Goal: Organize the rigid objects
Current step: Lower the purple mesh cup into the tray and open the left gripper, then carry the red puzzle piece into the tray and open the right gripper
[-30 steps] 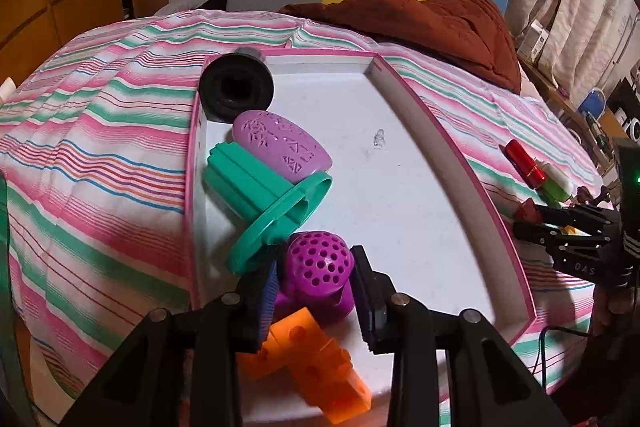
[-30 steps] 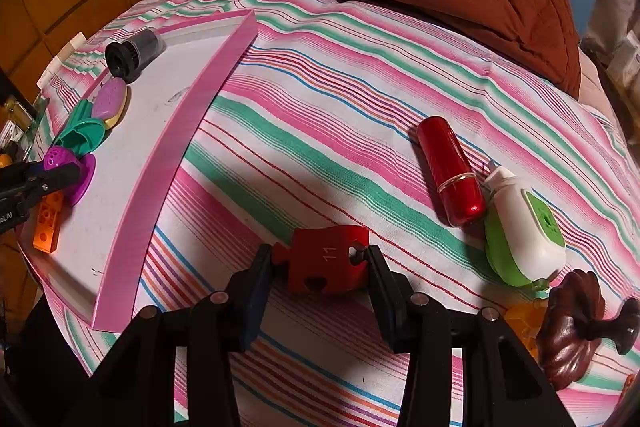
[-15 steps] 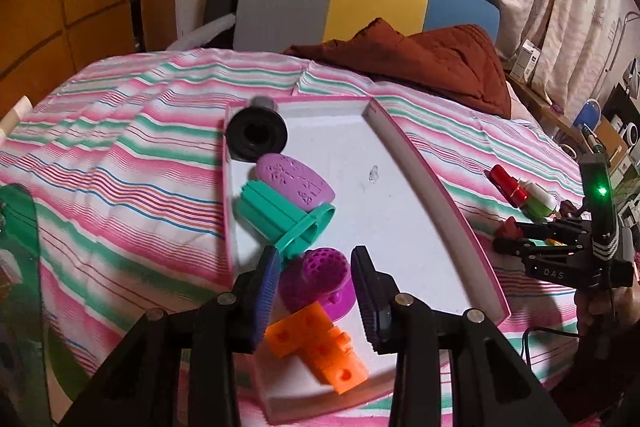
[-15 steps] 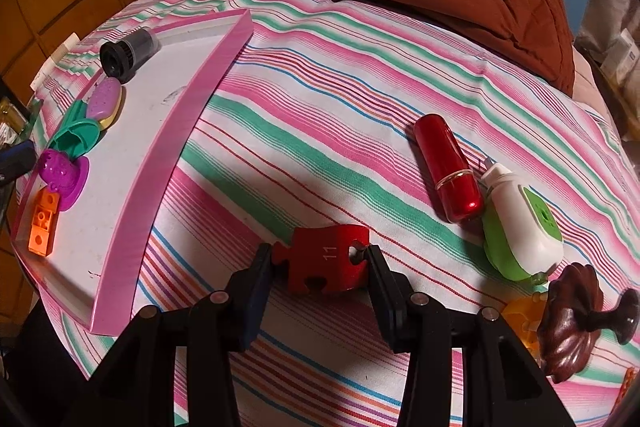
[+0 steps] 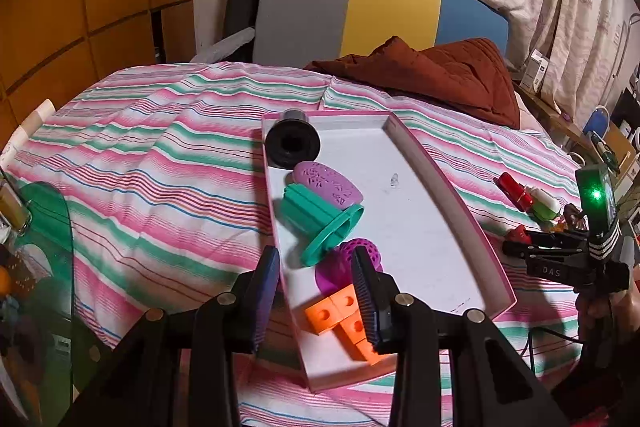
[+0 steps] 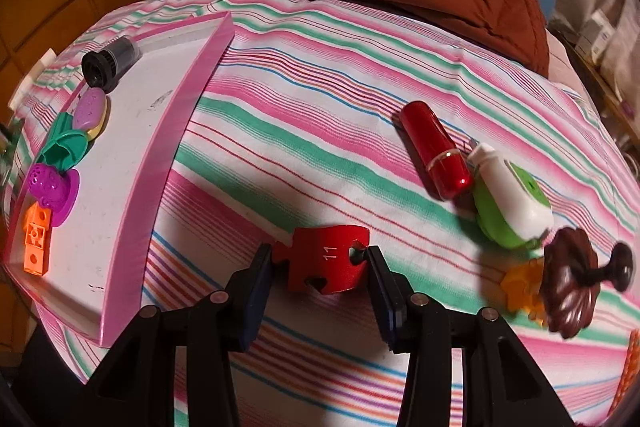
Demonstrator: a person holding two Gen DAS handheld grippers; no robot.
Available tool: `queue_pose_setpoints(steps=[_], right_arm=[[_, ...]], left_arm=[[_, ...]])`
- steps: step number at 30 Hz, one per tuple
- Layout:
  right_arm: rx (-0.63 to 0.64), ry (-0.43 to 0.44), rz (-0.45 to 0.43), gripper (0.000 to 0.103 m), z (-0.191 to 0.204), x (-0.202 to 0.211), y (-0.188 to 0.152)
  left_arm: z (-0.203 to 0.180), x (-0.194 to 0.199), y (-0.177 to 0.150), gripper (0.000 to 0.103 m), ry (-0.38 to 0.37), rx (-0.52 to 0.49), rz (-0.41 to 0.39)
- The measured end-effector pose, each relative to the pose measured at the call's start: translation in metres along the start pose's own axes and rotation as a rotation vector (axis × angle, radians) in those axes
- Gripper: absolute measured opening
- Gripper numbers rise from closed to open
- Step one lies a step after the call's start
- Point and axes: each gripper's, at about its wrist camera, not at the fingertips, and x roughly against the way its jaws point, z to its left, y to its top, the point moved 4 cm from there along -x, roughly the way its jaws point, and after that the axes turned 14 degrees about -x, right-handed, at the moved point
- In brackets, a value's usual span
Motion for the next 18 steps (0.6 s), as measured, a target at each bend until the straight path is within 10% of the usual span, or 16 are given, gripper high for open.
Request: queue_pose_setpoints(steps=[18], right_arm=[[-0.117, 0.043, -0.063, 0.046, 0.008, 0.039, -0.006]], left_arm=[[0.019, 0.005, -0.013, 0.037, 0.01, 0.057, -0.005]])
